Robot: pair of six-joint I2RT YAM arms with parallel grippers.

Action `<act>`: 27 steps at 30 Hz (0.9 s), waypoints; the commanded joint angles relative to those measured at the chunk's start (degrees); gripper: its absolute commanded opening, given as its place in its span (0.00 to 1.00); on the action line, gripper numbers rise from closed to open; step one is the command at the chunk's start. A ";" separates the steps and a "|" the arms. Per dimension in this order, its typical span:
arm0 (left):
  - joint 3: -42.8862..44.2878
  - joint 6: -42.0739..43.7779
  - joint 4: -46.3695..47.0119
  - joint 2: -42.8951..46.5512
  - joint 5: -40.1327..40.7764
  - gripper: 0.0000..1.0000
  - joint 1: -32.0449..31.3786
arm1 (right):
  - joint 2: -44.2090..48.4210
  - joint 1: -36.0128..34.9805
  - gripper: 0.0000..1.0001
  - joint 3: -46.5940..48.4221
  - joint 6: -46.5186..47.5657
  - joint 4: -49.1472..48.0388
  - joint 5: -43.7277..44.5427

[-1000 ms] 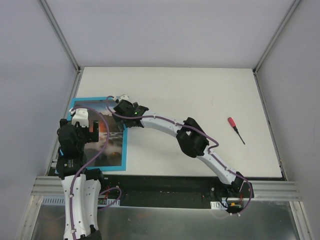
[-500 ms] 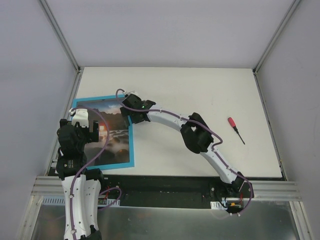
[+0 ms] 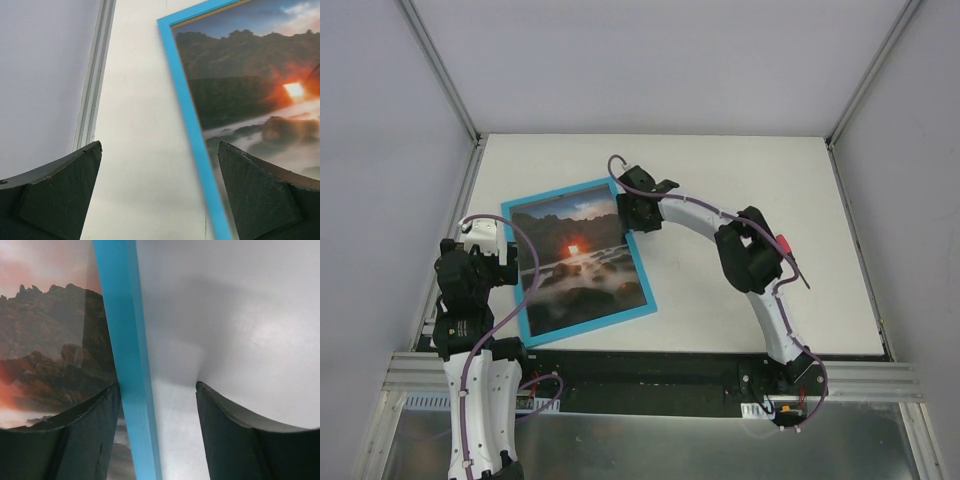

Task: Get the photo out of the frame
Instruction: Move the photo frame to the center of the board.

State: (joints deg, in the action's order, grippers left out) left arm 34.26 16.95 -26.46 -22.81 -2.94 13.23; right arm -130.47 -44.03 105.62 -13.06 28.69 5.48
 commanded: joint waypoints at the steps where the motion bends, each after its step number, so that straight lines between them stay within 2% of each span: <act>1: -0.42 -0.87 0.97 0.48 -1.54 0.99 0.65 | 7.33 4.21 0.61 -4.98 1.19 1.02 -0.38; 3: -0.42 -0.95 1.06 0.48 -1.63 0.99 0.65 | 9.00 5.97 0.56 -7.26 1.37 0.93 -0.55; 18: -0.60 -0.78 1.06 0.22 -3.30 0.99 0.65 | 21.66 20.64 0.44 -26.42 1.63 -2.67 -0.73; 23: -0.60 -0.69 1.06 0.39 -3.83 0.99 0.65 | 25.88 23.90 0.35 -30.03 3.56 -3.37 -0.20; 27: -0.69 -0.60 1.06 0.57 -4.53 0.99 0.65 | 27.11 25.48 0.34 -30.30 7.86 -3.20 -3.44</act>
State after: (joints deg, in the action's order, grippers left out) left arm 33.91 16.95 -26.48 -22.81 -5.80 13.23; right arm -107.44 -19.53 75.50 -9.76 25.87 3.88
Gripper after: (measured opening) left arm 0.990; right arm 0.343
